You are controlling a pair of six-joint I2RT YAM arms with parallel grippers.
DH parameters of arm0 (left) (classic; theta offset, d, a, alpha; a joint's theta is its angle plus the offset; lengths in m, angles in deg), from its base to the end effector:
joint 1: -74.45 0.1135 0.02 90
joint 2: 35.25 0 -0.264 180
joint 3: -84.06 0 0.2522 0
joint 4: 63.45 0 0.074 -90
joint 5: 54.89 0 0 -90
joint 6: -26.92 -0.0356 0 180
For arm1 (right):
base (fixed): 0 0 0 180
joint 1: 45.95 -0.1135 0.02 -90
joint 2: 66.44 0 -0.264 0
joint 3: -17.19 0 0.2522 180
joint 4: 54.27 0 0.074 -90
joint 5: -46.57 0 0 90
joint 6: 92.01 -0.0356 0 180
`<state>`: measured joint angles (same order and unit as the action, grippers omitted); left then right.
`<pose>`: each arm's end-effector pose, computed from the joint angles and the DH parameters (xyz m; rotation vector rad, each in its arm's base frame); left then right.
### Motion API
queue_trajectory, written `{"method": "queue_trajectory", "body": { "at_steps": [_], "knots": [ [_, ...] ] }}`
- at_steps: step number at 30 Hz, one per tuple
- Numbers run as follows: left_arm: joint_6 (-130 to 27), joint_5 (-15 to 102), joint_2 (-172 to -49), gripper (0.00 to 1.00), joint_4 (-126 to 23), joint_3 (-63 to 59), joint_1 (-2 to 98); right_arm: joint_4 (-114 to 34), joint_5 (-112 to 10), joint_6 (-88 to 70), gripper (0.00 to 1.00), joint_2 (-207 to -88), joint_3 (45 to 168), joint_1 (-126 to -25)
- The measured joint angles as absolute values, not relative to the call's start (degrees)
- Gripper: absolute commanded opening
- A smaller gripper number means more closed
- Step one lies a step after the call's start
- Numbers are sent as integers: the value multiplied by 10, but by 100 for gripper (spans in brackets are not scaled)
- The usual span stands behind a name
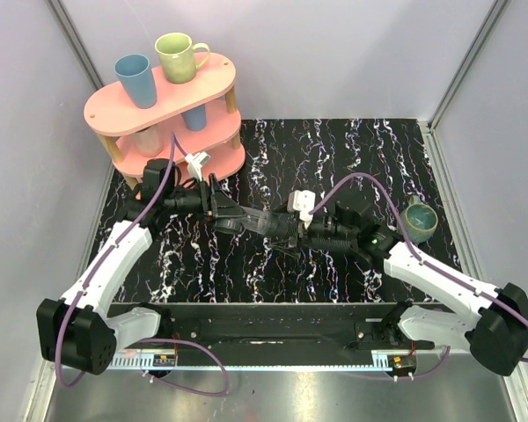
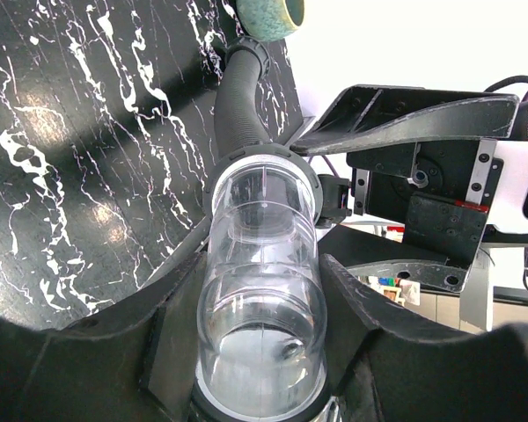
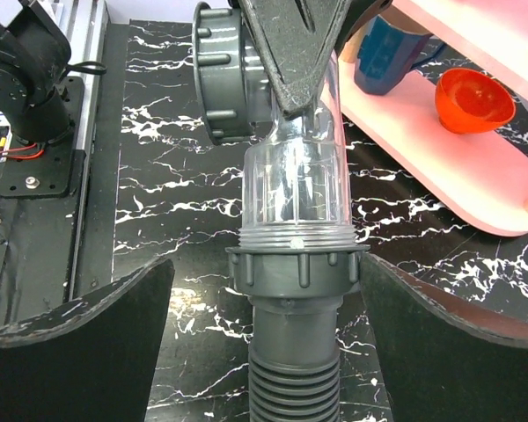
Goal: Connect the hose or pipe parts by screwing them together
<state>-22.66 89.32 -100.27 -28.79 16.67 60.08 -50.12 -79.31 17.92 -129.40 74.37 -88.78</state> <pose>0.2260 -0.0877 0.3126 0.1078 2.2645 -1.5448 0.1708 0.1868 0.3055 -1.2966 1.2263 0.8336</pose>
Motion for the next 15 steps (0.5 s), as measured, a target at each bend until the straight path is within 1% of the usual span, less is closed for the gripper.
{"method": "queue_trajectory", "body": {
  "at_steps": [15],
  "knots": [
    [-224,901,-1003,0,-281,176,601,-559,-834,139,92,-1419,744,-891]
  ]
}}
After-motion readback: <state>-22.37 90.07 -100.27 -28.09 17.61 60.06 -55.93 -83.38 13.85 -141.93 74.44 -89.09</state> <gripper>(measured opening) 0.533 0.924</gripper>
